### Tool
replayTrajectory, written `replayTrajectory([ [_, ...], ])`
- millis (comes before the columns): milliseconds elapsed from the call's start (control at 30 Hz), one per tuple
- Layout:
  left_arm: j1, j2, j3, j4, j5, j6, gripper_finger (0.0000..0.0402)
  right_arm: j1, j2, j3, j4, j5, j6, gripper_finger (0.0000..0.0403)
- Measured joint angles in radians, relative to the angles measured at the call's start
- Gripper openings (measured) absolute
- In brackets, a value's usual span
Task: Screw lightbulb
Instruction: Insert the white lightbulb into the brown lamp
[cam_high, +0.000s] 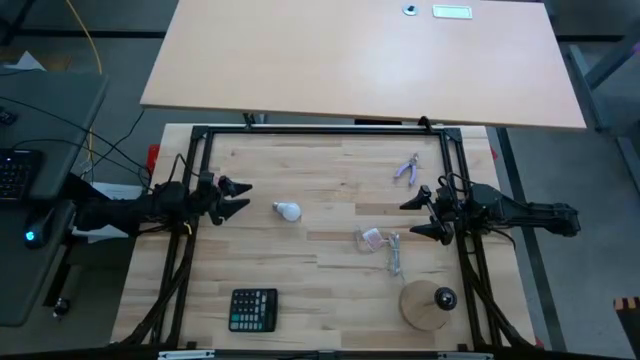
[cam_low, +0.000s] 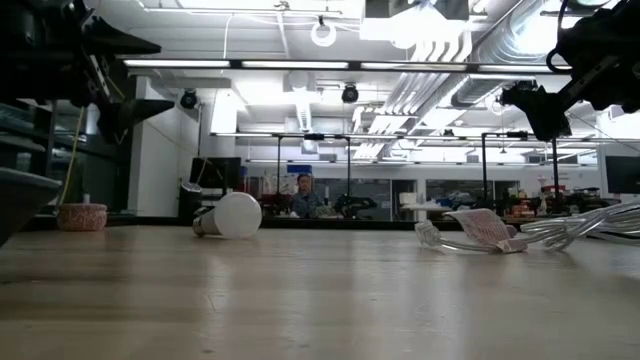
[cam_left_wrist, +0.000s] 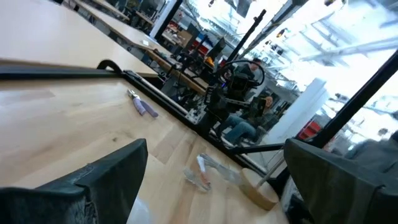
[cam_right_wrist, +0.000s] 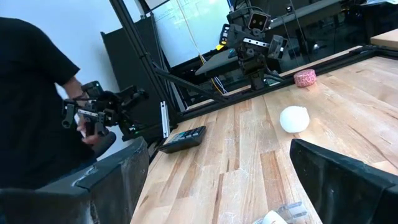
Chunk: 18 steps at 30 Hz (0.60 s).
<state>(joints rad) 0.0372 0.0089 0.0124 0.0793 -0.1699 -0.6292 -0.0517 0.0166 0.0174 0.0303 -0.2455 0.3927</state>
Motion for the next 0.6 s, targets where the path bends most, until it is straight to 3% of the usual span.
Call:
replayTrajectory([
  [100, 0.0, 0.015, 0.0, -0.005, -0.046, -0.092, 0.0369, 0.0, 0.0, 0.0, 0.0, 0.0, 0.0, 0.038],
  [233, 0.001, 0.071, 0.0, 0.097, -0.247, -0.416, 0.0369, 0.0, 0.001, 0.0, 0.0, 0.0, 0.0, 0.038],
  [300, 0.001, 0.129, 0.0, 0.187, -0.284, -0.491, 0.0369, 0.0, 0.002, 0.0, 0.0, 0.0, 0.0, 0.038],
  [467, -0.001, 0.372, 0.033, 0.553, -0.284, -0.418, 0.0369, 0.0, 0.002, 0.0, 0.0, 0.0, 0.0, 0.038],
  [600, -0.001, 0.617, 0.189, 0.678, -0.257, -0.354, 0.0369, 0.0, 0.002, 0.0, 0.0, 0.0, 0.0, 0.038],
])
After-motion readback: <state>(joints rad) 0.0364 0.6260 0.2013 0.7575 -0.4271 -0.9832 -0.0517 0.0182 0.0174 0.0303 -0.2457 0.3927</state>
